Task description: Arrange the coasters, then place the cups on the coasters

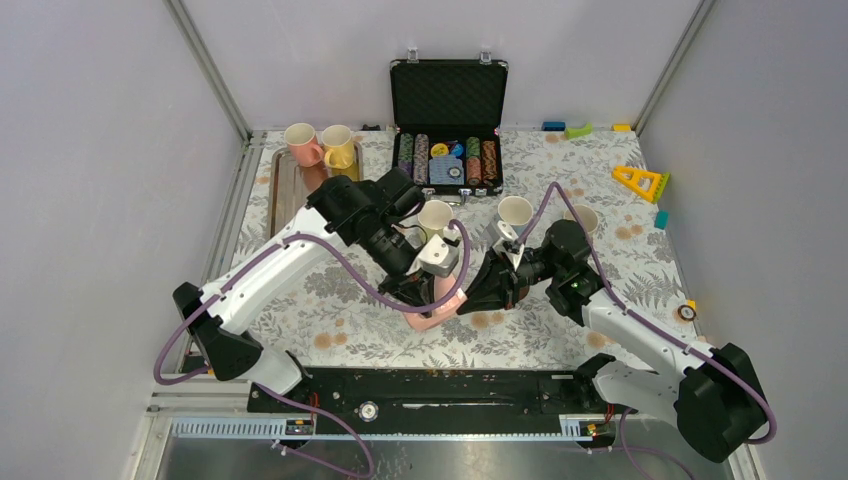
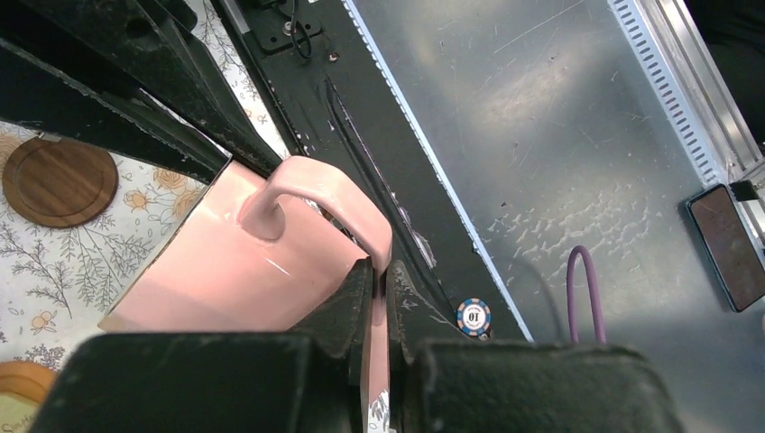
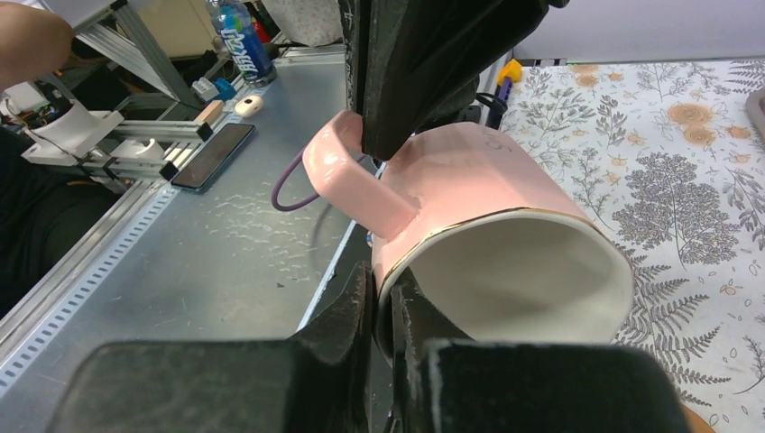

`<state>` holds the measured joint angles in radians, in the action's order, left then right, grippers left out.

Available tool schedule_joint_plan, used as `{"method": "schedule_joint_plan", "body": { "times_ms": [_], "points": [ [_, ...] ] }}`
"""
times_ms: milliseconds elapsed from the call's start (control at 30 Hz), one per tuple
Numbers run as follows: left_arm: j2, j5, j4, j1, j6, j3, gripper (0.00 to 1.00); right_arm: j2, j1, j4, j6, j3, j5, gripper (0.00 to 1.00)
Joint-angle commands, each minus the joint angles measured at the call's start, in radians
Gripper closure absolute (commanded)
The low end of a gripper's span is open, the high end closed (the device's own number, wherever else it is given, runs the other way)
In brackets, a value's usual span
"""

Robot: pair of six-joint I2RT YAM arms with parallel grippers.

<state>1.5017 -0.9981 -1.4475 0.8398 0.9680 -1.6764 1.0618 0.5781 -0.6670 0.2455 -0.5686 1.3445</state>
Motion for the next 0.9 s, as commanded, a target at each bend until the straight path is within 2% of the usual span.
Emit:
{"method": "schedule_joint_plan", "body": {
  "times_ms": [0,67,133,200,233,267,333,533,633,767,867],
  "points": [
    [-0.034,-0.020,0.113,0.005,-0.060,-0.034,0.96,-0.019,0.002,0.019,0.001,-0.033,0.009,1.00],
    [-0.046,0.019,0.148,0.004,-0.104,-0.020,0.67,-0.021,-0.005,0.112,-0.034,-0.063,-0.001,1.00],
    [-0.062,0.065,0.185,0.004,-0.150,-0.002,0.47,-0.020,-0.013,0.255,-0.121,-0.108,-0.010,1.00],
    [-0.085,0.109,0.216,0.004,-0.184,0.013,0.13,-0.020,-0.017,0.511,-0.309,-0.171,-0.033,1.00],
    [-0.096,0.130,0.228,0.003,-0.200,0.020,0.04,-0.017,-0.017,0.674,-0.434,-0.228,-0.061,1.00],
    [-0.105,0.150,0.246,0.003,-0.219,0.028,0.02,-0.014,-0.017,0.811,-0.531,-0.260,-0.097,1.00],
    [-0.130,0.210,0.316,0.003,-0.290,0.059,0.01,-0.013,-0.017,0.942,-0.626,-0.294,-0.200,1.00],
    [-0.178,0.523,0.581,0.002,-0.499,0.202,0.01,-0.030,-0.017,1.188,-0.812,-0.352,-0.595,1.00],
    [-0.195,0.614,0.663,-0.004,-0.546,0.255,0.01,-0.037,-0.017,1.317,-0.898,-0.390,-0.755,1.00],
    [-0.228,0.635,0.695,-0.023,-0.568,0.281,0.01,-0.024,-0.017,1.529,-0.992,-0.469,-1.019,1.00],
    [-0.270,0.642,0.712,-0.050,-0.579,0.313,0.01,-0.066,-0.019,1.599,-1.028,-0.450,-1.143,1.00]
  ]
}}
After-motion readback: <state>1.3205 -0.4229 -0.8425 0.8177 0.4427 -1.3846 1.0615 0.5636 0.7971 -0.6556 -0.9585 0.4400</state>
